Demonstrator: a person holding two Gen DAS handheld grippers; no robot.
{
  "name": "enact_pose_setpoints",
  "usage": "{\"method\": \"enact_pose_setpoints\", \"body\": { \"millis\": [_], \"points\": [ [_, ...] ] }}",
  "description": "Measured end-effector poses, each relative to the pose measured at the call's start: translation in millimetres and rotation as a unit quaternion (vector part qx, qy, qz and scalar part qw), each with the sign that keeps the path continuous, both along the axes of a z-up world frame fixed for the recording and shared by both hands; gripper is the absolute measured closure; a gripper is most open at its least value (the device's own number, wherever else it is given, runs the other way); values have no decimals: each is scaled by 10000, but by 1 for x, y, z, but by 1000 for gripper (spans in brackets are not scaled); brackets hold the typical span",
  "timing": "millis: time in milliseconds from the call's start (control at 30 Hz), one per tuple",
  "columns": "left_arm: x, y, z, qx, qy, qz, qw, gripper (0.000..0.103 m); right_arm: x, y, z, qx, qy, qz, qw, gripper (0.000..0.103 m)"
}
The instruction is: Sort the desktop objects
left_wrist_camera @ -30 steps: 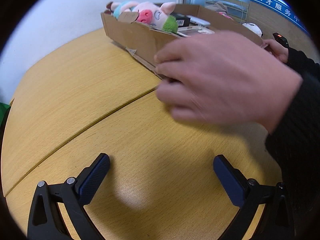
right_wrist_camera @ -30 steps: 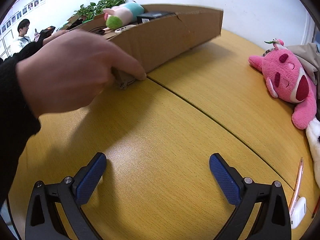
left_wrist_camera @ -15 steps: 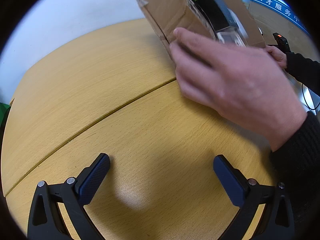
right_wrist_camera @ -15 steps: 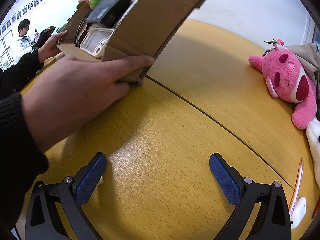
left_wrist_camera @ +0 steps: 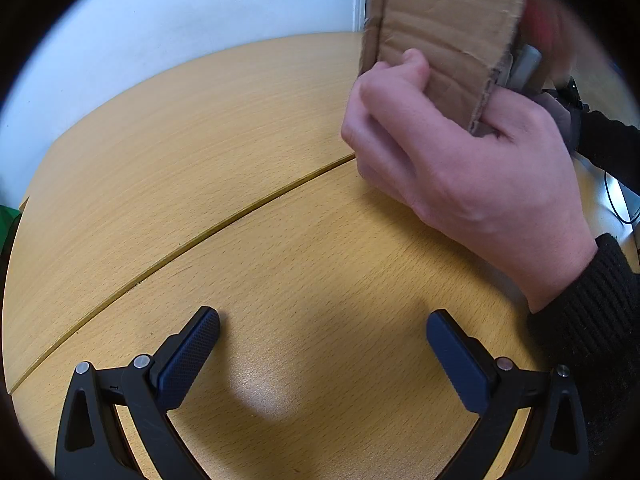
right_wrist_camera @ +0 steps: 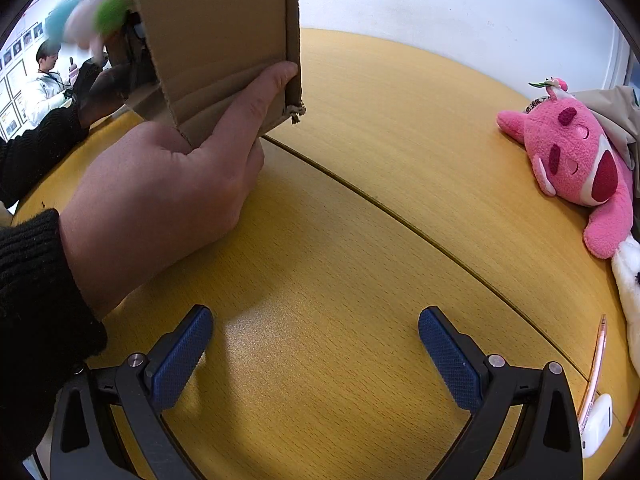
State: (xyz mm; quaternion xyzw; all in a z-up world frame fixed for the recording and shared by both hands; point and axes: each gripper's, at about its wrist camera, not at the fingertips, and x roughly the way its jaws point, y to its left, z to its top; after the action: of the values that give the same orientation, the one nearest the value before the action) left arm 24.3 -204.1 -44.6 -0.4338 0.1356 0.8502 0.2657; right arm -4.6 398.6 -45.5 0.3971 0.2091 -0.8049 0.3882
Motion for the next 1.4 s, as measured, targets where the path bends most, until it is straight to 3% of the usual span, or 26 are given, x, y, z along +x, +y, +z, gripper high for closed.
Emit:
{"method": "enact_pose_setpoints", "body": {
  "millis": [1400],
  "points": [
    [3,-8,7,-2,4,-1,10000,0,-2,-8,-4,-9,-6,-2,10000,0]
  ]
}}
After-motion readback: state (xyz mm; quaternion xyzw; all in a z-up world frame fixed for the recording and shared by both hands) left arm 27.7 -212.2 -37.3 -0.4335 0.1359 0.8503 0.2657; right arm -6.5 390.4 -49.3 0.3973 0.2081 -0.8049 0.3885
